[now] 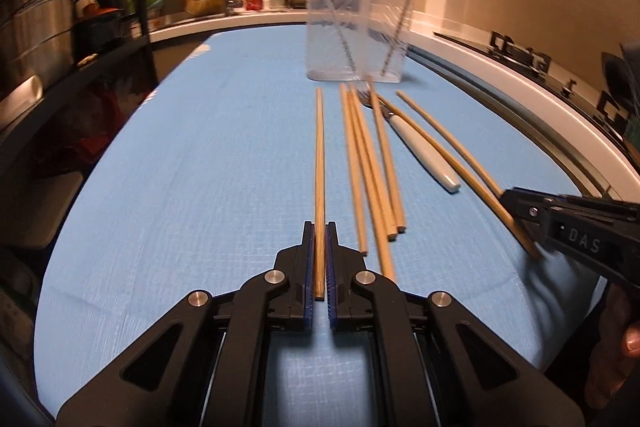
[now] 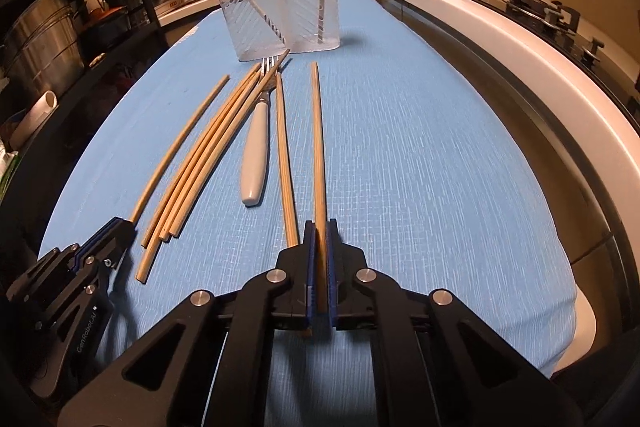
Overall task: Organize utensils
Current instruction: 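Grasp a wooden chopstick with the left gripper while the right gripper grasps another chopstick, then lift the chopstick with the left gripper while the right gripper lifts its chopstick toward the container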
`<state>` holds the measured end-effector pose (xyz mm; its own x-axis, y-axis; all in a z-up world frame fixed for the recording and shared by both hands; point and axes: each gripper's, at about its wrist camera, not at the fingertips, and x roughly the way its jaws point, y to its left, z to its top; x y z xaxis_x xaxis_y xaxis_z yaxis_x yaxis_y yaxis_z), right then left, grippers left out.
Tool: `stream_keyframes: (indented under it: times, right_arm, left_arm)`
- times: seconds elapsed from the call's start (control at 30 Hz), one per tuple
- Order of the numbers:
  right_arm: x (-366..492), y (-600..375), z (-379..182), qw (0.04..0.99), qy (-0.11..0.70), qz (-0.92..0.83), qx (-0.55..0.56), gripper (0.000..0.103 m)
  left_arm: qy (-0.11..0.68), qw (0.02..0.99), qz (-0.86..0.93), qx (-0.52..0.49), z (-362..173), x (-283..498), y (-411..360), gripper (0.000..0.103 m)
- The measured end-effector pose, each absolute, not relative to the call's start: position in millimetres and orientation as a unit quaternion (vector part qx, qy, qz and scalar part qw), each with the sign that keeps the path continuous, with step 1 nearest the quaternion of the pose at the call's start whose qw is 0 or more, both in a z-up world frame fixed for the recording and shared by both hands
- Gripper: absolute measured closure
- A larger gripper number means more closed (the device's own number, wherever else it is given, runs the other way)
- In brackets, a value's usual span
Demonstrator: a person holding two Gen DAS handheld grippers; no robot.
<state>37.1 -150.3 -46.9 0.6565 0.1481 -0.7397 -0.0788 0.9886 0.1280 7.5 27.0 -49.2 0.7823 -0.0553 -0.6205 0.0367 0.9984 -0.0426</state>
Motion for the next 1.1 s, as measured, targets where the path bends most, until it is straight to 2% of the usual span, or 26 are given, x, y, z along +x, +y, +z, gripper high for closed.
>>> stream_keyframes:
  times: [0.4, 1.1]
  right_arm:
    - [10.3, -147.8, -52.1, 0.928, 0.369, 0.004, 0.053, 0.096]
    - [3.6, -150.0, -54.3, 0.932, 0.357, 0.002, 0.068, 0.097]
  left_arm:
    - [0.285, 0.958, 0.023, -0.014, -53.3, -7.1, 23.0, 0.098]
    - [0.272, 0.961, 0.027, -0.023, -56.4, -10.8, 21.1, 0.097]
